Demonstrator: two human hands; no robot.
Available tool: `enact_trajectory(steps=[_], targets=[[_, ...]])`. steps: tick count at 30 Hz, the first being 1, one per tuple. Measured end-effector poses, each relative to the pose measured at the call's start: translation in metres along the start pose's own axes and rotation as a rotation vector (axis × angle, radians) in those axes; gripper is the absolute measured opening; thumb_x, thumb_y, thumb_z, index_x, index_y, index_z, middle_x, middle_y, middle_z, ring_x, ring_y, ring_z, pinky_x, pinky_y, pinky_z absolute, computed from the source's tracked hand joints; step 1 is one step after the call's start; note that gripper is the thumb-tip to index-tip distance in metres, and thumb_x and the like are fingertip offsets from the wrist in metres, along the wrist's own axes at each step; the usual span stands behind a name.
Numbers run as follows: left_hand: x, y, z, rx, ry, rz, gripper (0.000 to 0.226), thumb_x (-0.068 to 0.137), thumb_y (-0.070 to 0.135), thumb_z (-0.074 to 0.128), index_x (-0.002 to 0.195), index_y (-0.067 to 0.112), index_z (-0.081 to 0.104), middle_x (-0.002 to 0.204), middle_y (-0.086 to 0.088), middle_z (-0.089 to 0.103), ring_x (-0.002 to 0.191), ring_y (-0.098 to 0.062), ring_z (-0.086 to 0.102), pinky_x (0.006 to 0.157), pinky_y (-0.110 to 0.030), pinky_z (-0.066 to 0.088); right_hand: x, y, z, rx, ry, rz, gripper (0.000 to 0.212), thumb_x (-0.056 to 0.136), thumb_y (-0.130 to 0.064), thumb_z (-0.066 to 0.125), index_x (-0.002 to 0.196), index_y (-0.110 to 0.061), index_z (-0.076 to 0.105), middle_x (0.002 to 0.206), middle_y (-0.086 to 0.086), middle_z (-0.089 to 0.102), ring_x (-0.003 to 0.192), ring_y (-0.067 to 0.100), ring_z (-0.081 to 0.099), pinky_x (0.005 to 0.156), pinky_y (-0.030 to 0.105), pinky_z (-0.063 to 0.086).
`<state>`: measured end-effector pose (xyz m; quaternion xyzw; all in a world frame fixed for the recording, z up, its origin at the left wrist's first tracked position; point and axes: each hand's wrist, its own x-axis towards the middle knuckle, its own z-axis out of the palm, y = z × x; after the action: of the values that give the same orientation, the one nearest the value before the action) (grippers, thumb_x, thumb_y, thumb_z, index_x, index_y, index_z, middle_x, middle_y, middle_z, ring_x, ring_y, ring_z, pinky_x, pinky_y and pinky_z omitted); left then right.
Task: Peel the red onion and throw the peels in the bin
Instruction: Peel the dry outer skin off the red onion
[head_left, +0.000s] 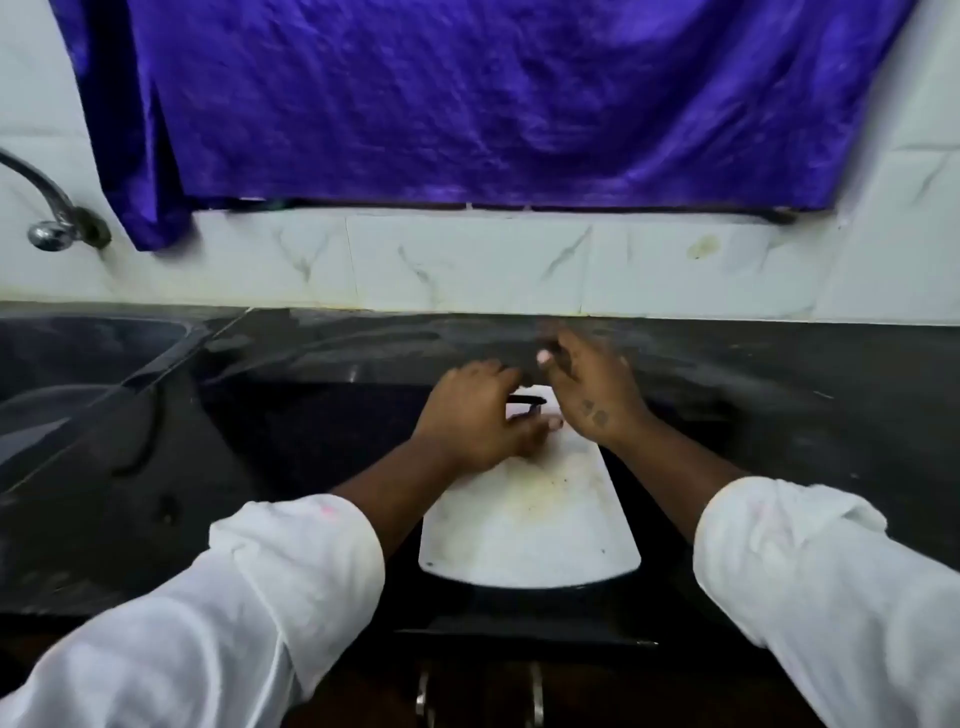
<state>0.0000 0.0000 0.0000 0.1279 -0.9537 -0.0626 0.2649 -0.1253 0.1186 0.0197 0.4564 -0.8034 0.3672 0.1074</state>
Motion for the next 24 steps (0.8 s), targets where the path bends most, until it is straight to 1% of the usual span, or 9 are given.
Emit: enact_trajectory(steps=[3,5,7,9,11,13,15,19,24], targets=[[-0.011,0.009,0.007,-0.073,-0.07,-0.052,0.036,0.081,0.061,0.071,0.099,0.031,0.069,0.096,0.005,0.066,0.093,-0.019,0.064,0.074,-0.033,0.049,-0.018,0.002,0.003,0.038,-0.056,0.021,0.024,0.101,-0.031,0.052,0.118,-0.022,0.067,0.116,0.001,0.073,0.104,0.023,0.068,0.097,0.045,0.051],[-0.017,0.017,0.006,-0.182,-0.075,-0.09,0.02,0.082,0.043,0.077,0.087,0.028,0.065,0.089,0.002,0.063,0.086,-0.021,0.062,0.068,-0.033,0.046,-0.033,0.002,0.006,0.078,-0.138,0.045,0.02,0.102,-0.03,0.052,0.112,-0.025,0.068,0.108,-0.002,0.075,0.095,0.019,0.072,0.091,0.041,0.055],[-0.02,0.019,0.004,-0.295,-0.03,-0.09,0.014,0.084,0.032,0.078,0.092,0.024,0.068,0.09,0.0,0.066,0.084,-0.02,0.062,0.07,-0.036,0.051,-0.04,0.003,0.007,0.22,-0.198,0.088,0.019,0.103,-0.029,0.051,0.113,-0.025,0.066,0.101,-0.003,0.076,0.089,0.016,0.074,0.086,0.04,0.059],[-0.024,0.018,0.004,-0.424,0.007,-0.105,0.02,0.087,0.028,0.079,0.104,0.021,0.072,0.094,0.003,0.071,0.085,-0.016,0.065,0.076,-0.04,0.056,-0.045,0.003,0.008,0.406,-0.223,0.16,0.02,0.104,-0.028,0.05,0.118,-0.025,0.065,0.104,-0.001,0.076,0.094,0.018,0.074,0.087,0.043,0.06],[-0.029,0.017,0.004,-0.6,0.018,-0.149,0.027,0.086,0.024,0.083,0.108,0.019,0.068,0.099,0.005,0.074,0.09,-0.015,0.071,0.081,-0.036,0.061,-0.049,0.002,0.008,0.568,-0.229,0.218,0.023,0.105,-0.028,0.05,0.123,-0.024,0.064,0.112,0.001,0.073,0.103,0.018,0.07,0.083,0.034,0.058],[-0.033,0.015,0.003,-0.816,0.029,-0.202,0.03,0.085,0.013,0.084,0.109,0.014,0.066,0.103,-0.002,0.075,0.097,-0.019,0.074,0.089,-0.036,0.063,-0.053,-0.001,0.003,0.711,-0.257,0.251,0.027,0.105,-0.025,0.052,0.13,-0.021,0.062,0.119,0.003,0.07,0.104,0.015,0.068,0.077,0.023,0.054],[-0.037,0.015,0.001,-0.995,0.061,-0.239,0.029,0.086,0.005,0.082,0.112,0.011,0.068,0.108,-0.008,0.076,0.104,-0.024,0.075,0.095,-0.04,0.062,-0.058,-0.002,-0.002,0.844,-0.274,0.241,0.032,0.102,-0.021,0.057,0.134,-0.017,0.06,0.123,0.007,0.067,0.102,0.017,0.07,0.078,0.025,0.058],[-0.042,0.017,-0.007,-1.095,0.154,-0.261,0.021,0.091,0.003,0.075,0.105,0.018,0.078,0.106,-0.002,0.08,0.105,-0.019,0.076,0.094,-0.035,0.061,-0.062,-0.004,-0.012,1.025,-0.284,0.228,0.043,0.092,-0.012,0.072,0.134,-0.008,0.062,0.121,0.022,0.07,0.105,0.029,0.073,0.096,0.039,0.059],[-0.034,0.019,-0.016,-1.206,0.173,-0.31,0.018,0.09,-0.002,0.074,0.101,0.011,0.079,0.095,-0.004,0.081,0.089,-0.014,0.076,0.079,-0.027,0.061,-0.056,-0.009,-0.02,1.012,-0.207,0.182,0.044,0.078,-0.003,0.083,0.12,-0.005,0.07,0.117,0.017,0.074,0.109,0.033,0.072,0.087,0.03,0.06]])
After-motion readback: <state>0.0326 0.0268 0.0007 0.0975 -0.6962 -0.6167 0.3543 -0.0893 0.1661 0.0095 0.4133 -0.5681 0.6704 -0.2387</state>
